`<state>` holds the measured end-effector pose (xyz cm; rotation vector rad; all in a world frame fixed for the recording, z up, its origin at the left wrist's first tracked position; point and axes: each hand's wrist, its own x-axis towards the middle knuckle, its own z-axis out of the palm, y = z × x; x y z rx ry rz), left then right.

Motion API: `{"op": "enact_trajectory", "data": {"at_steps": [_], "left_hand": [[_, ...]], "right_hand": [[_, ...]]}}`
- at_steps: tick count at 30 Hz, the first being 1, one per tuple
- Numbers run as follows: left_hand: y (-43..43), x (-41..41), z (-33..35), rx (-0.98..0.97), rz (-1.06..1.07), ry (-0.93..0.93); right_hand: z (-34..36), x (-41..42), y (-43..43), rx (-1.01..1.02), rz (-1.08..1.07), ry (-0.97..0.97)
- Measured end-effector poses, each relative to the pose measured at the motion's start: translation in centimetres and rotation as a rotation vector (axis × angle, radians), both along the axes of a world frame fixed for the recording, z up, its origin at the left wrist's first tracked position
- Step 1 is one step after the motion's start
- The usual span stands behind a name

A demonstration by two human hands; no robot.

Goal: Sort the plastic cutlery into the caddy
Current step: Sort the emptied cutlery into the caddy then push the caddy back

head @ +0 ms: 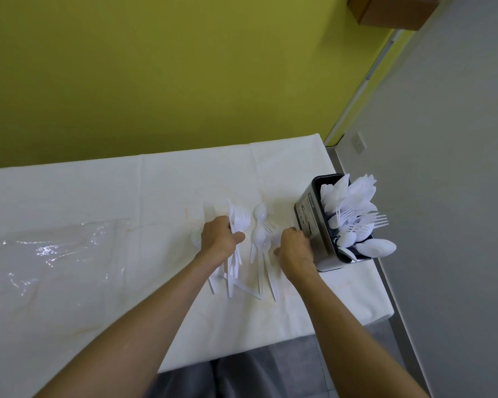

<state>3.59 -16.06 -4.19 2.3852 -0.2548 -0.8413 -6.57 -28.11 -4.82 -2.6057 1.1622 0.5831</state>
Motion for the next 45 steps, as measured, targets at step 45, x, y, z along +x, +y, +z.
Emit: {"op": "enact_trajectory", "data": {"at_steps": [45], "left_hand": [[-9.6,-9.6,6.9,-0.683,-0.034,-0.087]], "right_hand": [[11.0,-8.6,-8.8,0.042,-0.069,-0.815]]}}
